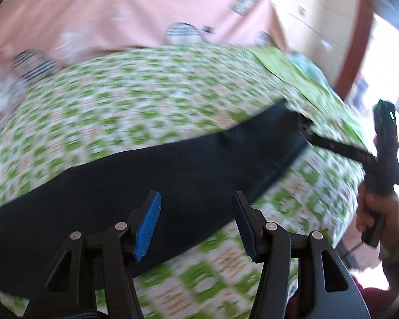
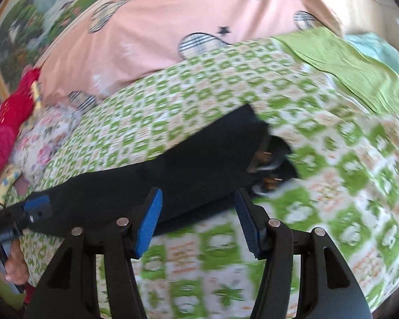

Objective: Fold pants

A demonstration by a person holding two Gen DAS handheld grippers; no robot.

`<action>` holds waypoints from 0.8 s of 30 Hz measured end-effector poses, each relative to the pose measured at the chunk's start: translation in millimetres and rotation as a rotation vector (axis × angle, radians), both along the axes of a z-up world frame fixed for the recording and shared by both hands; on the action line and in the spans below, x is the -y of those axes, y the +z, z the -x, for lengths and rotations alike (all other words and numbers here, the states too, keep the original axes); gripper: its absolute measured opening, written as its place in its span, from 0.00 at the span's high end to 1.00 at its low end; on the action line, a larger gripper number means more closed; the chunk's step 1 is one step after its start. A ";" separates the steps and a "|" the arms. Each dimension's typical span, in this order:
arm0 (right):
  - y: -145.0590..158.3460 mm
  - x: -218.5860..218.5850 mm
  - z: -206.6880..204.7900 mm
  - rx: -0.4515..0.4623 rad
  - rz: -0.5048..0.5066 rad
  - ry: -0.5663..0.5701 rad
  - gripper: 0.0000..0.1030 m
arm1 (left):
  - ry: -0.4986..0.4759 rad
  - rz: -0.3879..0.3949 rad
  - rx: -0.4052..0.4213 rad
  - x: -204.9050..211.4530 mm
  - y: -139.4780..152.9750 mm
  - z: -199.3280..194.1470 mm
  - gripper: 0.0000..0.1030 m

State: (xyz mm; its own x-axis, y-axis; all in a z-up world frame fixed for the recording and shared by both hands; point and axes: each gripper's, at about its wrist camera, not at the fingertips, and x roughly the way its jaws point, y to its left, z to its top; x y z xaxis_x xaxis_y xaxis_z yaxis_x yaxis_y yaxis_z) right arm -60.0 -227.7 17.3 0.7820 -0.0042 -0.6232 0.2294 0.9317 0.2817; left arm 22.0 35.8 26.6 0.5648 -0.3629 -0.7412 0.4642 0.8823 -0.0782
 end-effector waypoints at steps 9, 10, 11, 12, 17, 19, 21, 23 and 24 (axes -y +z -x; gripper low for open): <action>-8.4 33.7 -6.2 -0.007 -0.082 -0.067 0.51 | -0.216 -0.100 -0.057 74.7 -28.5 -24.9 0.46; -9.2 36.7 -6.9 -0.006 -0.089 -0.072 0.51 | -0.236 -0.107 -0.064 81.2 -31.7 -27.6 0.46; -9.7 39.7 -8.3 -0.005 -0.097 -0.076 0.51 | -0.249 -0.111 -0.069 84.2 -33.6 -29.5 0.46; -10.0 42.0 -9.9 -0.005 -0.101 -0.080 0.52 | -0.259 -0.117 -0.074 87.3 -35.8 -31.9 0.46; -12.2 53.3 -16.1 -0.002 -0.134 -0.092 0.56 | -0.307 -0.154 -0.104 104.2 -49.6 -42.3 0.49; -13.0 55.2 -19.0 -0.003 -0.140 -0.091 0.58 | -0.319 -0.164 -0.115 107.6 -54.7 -46.0 0.51; -14.9 56.8 -22.7 -0.006 -0.154 -0.085 0.66 | -0.330 -0.176 -0.127 110.8 -60.2 -49.9 0.64; -17.2 56.5 -26.2 -0.013 -0.158 -0.081 0.73 | -0.337 -0.199 -0.129 112.9 -65.0 -52.6 0.78; -17.9 55.9 -27.3 -0.016 -0.156 -0.078 0.82 | -0.344 -0.205 -0.127 113.7 -66.2 -53.3 0.81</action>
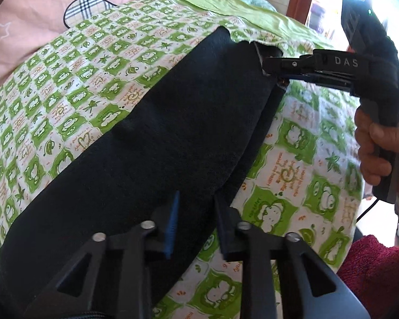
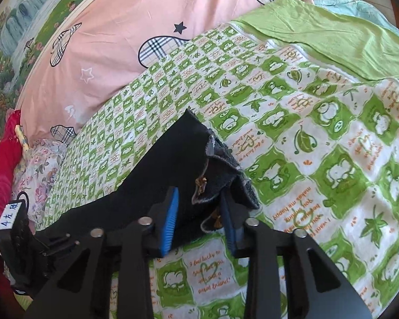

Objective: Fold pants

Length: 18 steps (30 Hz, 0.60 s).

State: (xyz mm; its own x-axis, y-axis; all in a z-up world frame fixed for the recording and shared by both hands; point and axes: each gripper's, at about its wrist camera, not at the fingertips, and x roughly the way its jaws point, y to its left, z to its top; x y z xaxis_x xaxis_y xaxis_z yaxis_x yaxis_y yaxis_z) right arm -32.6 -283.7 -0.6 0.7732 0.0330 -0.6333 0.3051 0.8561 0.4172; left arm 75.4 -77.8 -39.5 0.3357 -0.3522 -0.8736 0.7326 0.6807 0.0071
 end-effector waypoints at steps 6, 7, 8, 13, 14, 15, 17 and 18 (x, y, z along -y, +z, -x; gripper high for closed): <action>3.6 -1.5 4.5 0.019 0.013 -0.002 0.94 | -0.039 0.017 0.028 -0.6 12.8 4.9 0.96; 6.1 -1.7 8.2 0.027 0.015 -0.001 0.94 | -0.053 0.027 0.031 -1.2 16.7 7.7 0.96; 7.2 -1.7 11.0 0.030 0.018 -0.003 0.94 | -0.063 0.031 0.030 -1.5 18.4 9.6 0.96; -0.9 2.4 13.9 -0.002 -0.008 0.000 0.94 | -0.062 0.002 0.005 0.8 10.0 4.5 0.94; -1.5 1.8 13.7 -0.009 -0.011 0.007 0.93 | -0.054 0.002 -0.013 3.1 8.7 5.5 0.90; -1.3 1.8 14.2 -0.015 -0.019 0.004 0.92 | -0.046 0.008 -0.032 2.0 9.2 2.9 0.88; 1.2 4.6 17.8 -0.004 -0.050 -0.002 0.87 | -0.034 0.028 -0.048 -1.1 15.1 -1.2 0.80; 3.3 6.7 20.7 0.005 -0.056 -0.008 0.83 | -0.035 0.037 -0.046 -2.2 19.5 -1.8 0.77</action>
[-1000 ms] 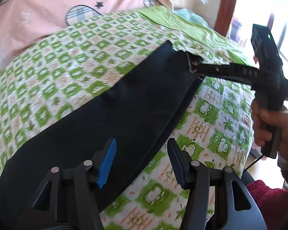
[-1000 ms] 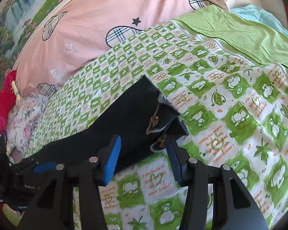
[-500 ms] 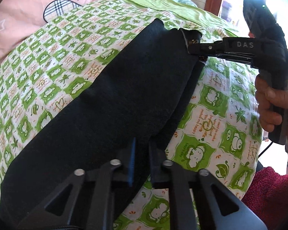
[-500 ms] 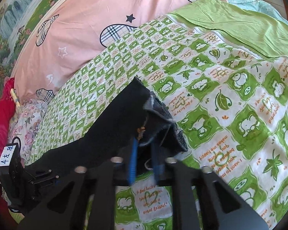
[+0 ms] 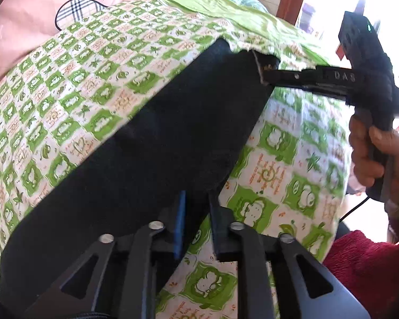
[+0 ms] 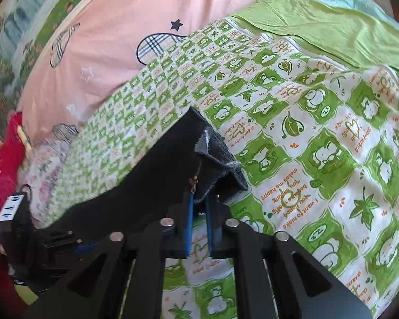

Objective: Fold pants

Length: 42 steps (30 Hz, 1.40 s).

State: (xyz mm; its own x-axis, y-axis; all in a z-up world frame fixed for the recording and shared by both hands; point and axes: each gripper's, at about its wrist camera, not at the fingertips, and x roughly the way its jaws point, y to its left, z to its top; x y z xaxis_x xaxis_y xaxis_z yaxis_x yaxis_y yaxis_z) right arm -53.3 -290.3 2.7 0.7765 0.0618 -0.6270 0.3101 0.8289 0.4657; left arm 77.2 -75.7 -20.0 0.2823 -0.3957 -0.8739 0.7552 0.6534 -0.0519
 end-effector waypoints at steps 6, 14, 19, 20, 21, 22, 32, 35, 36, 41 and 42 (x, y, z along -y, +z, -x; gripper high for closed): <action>-0.2 9.2 16.2 0.032 -0.049 -0.023 0.65 | 0.016 0.072 0.013 -0.5 32.3 -18.5 0.58; -21.3 8.4 6.4 0.010 -0.149 -0.011 0.65 | -0.007 0.092 -0.095 34.2 32.8 -78.5 0.55; -26.9 13.7 1.1 0.030 -0.203 -0.025 0.65 | -0.073 0.074 -0.172 68.0 17.7 -107.3 0.47; -27.0 13.9 0.0 0.033 -0.205 -0.025 0.65 | -0.083 0.067 -0.192 75.8 13.4 -113.8 0.46; -27.3 13.6 0.0 0.037 -0.208 -0.023 0.65 | -0.096 0.060 -0.213 83.0 8.6 -118.1 0.45; -27.5 13.5 -0.1 0.042 -0.212 -0.020 0.65 | -0.114 0.053 -0.234 90.7 4.0 -121.9 0.44; -29.4 11.4 -3.1 0.071 -0.191 0.014 0.66 | -0.170 0.037 -0.301 139.4 -20.5 -147.5 0.54; -29.5 8.6 -8.7 0.048 -0.144 0.008 0.87 | -0.200 0.071 -0.307 148.8 -20.9 -143.9 0.87; -30.4 10.7 -9.0 0.053 -0.154 0.005 0.88 | -0.201 0.075 -0.287 150.9 -19.2 -140.9 0.88; -15.7 19.4 0.1 0.107 -0.126 -0.001 0.89 | -0.207 0.118 -0.230 150.2 -3.0 -130.8 0.91; -12.6 19.2 0.8 0.114 -0.122 0.004 0.89 | -0.204 0.132 -0.227 147.6 0.8 -130.4 0.91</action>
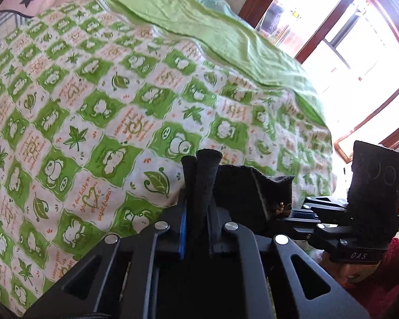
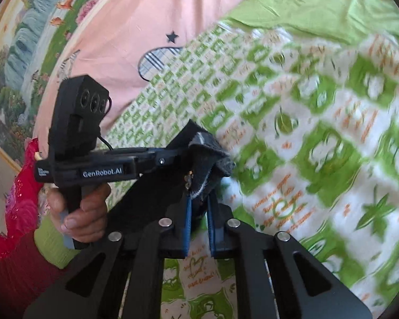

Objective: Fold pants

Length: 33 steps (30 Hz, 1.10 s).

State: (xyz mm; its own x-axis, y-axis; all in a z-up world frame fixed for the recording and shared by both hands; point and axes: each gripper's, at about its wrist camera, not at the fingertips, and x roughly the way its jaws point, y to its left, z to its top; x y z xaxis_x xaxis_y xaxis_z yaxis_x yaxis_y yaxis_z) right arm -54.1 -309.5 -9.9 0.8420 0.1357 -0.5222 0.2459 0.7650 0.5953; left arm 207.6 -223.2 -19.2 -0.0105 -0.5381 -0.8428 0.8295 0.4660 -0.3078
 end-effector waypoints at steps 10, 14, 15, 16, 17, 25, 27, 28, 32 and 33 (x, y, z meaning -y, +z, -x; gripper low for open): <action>32.4 -27.1 -3.0 0.097 0.025 0.120 0.89 | 0.061 0.110 0.033 -44.8 44.1 14.3 0.91; 47.2 -45.4 -6.6 0.151 0.019 0.207 0.89 | 0.094 0.143 0.068 -72.1 63.3 29.0 0.91; 50.1 -49.4 -5.9 0.164 0.015 0.224 0.89 | 0.104 0.149 0.079 -79.1 68.1 32.5 0.91; 53.6 -55.0 -6.9 0.178 0.012 0.247 0.89 | 0.114 0.157 0.086 -85.8 72.3 36.1 0.91; 55.9 -59.4 -8.8 0.185 0.010 0.264 0.89 | 0.127 0.165 0.090 -93.6 76.3 39.4 0.91; 66.0 -102.9 -27.7 0.212 0.015 0.422 0.89 | 0.272 0.210 0.128 -164.4 91.8 61.5 0.91; 64.2 -115.1 -34.7 0.207 0.019 0.456 0.89 | 0.305 0.218 0.123 -183.4 90.0 64.0 0.91; 62.3 -122.9 -39.4 0.202 0.022 0.473 0.89 | 0.327 0.224 0.118 -195.1 87.7 64.9 0.91; 52.6 -145.6 -52.7 0.182 0.021 0.520 0.89 | 0.384 0.231 0.103 -226.2 75.5 68.1 0.91; 48.9 -151.1 -56.3 0.175 0.020 0.530 0.89 | 0.397 0.231 0.098 -231.7 71.6 68.2 0.91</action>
State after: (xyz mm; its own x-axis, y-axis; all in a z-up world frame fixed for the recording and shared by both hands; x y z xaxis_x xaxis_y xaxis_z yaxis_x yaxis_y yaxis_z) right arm 2.1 -158.4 39.0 0.7355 0.5556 -0.3877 -0.2764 0.7686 0.5770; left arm 139.4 8.5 52.4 0.3076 -0.6578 -0.6875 0.6315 0.6816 -0.3696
